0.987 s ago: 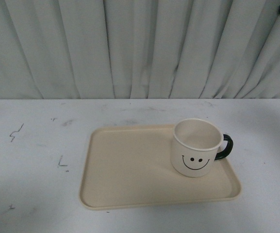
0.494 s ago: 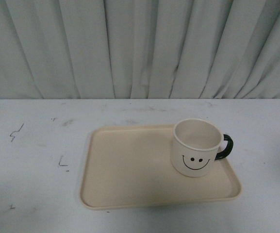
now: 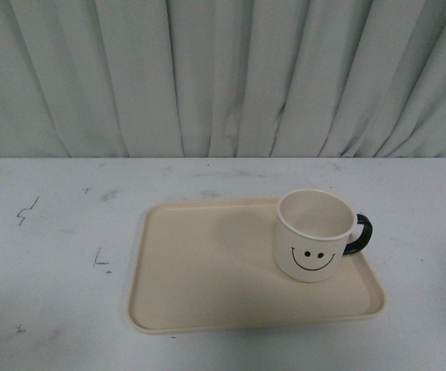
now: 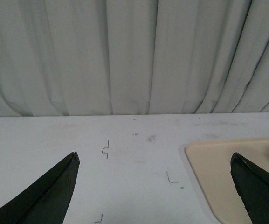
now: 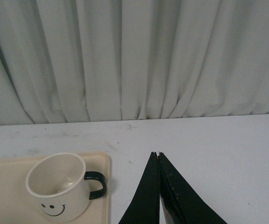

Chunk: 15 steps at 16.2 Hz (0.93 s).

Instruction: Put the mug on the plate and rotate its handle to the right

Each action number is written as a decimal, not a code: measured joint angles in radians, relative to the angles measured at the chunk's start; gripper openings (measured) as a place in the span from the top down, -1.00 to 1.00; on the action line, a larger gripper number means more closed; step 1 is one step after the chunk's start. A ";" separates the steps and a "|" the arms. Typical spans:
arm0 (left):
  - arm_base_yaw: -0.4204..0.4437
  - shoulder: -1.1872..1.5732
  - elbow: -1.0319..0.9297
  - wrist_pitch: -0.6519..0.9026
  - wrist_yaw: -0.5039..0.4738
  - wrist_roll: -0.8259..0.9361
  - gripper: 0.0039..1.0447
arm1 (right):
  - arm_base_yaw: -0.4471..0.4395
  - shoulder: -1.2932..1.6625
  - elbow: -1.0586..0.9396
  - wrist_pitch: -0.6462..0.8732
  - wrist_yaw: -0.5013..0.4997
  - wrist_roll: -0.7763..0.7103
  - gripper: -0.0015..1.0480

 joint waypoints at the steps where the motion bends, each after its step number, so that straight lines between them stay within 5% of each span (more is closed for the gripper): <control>1: 0.000 0.000 0.000 0.000 0.000 0.000 -0.88 | -0.004 -0.047 -0.018 -0.028 0.005 0.000 0.96; 3: 0.000 0.000 0.000 0.000 0.001 0.000 -0.88 | -0.006 -0.087 -0.069 0.010 0.006 0.000 0.96; 15: 0.000 0.000 0.000 0.000 0.000 0.000 -0.88 | -0.006 -0.598 -0.106 -0.467 0.006 0.000 0.96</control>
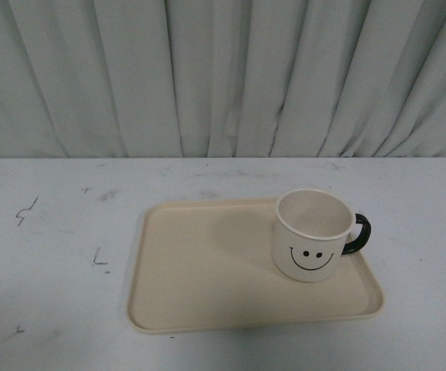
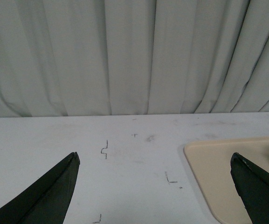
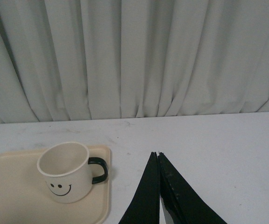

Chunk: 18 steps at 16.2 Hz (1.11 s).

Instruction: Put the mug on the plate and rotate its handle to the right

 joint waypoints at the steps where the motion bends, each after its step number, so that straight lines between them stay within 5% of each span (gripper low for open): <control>1: 0.000 0.000 0.000 0.000 0.000 0.000 -0.88 | 0.000 -0.028 0.000 -0.032 0.000 0.000 0.96; 9: 0.000 0.000 0.000 0.000 0.000 0.000 -0.88 | 0.000 -0.188 0.000 -0.197 0.000 0.000 0.96; 10: 0.000 0.000 0.000 0.000 0.000 0.000 -0.88 | 0.000 -0.277 0.000 -0.335 -0.002 0.000 0.96; 18: 0.000 0.000 0.000 0.000 0.000 0.000 -0.88 | 0.000 -0.347 0.000 -0.359 0.000 0.000 0.96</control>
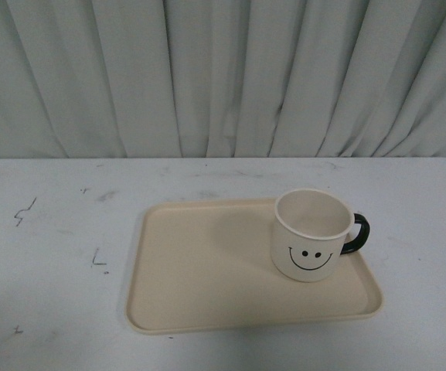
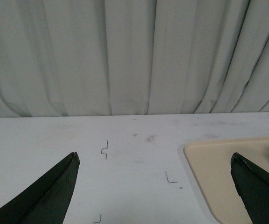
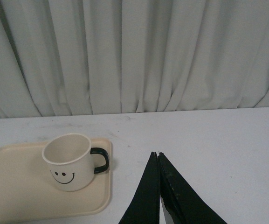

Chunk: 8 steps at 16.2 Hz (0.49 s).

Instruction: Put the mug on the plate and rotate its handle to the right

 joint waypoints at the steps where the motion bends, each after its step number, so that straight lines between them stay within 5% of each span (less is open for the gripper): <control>1: 0.000 0.000 0.000 0.000 0.000 0.000 -0.88 | 0.000 0.000 0.000 0.000 0.000 0.000 0.96; 3: 0.000 0.000 0.000 0.000 0.000 0.000 -0.88 | 0.000 0.000 0.000 0.000 0.000 0.000 0.83; 8: 0.000 0.000 0.000 0.000 0.000 0.000 -0.88 | 0.000 0.000 0.000 0.000 0.000 0.000 -0.32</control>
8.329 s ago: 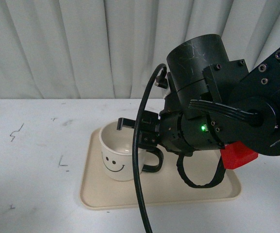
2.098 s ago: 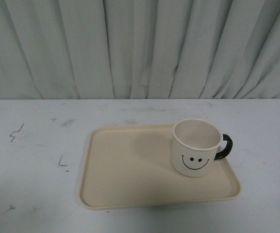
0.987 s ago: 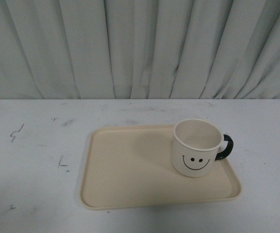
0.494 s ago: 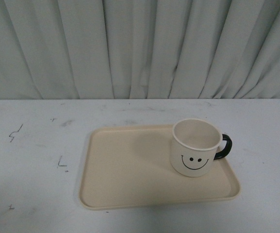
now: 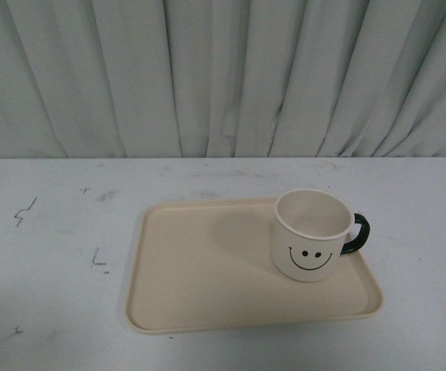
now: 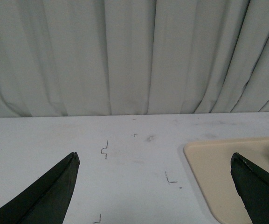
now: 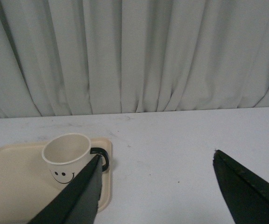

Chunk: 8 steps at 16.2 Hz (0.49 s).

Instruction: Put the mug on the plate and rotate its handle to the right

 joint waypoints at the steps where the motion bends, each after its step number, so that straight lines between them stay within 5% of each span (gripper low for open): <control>1: 0.000 0.000 0.000 0.000 0.000 0.000 -0.88 | 0.000 0.000 0.000 0.000 0.000 0.000 -0.56; 3: 0.000 0.000 0.000 0.000 0.000 0.000 -0.88 | 0.000 0.000 0.000 0.000 0.000 0.000 -0.90; 8: 0.000 0.000 0.000 0.000 0.000 0.000 -0.88 | 0.000 0.000 0.000 0.000 0.000 0.000 -0.87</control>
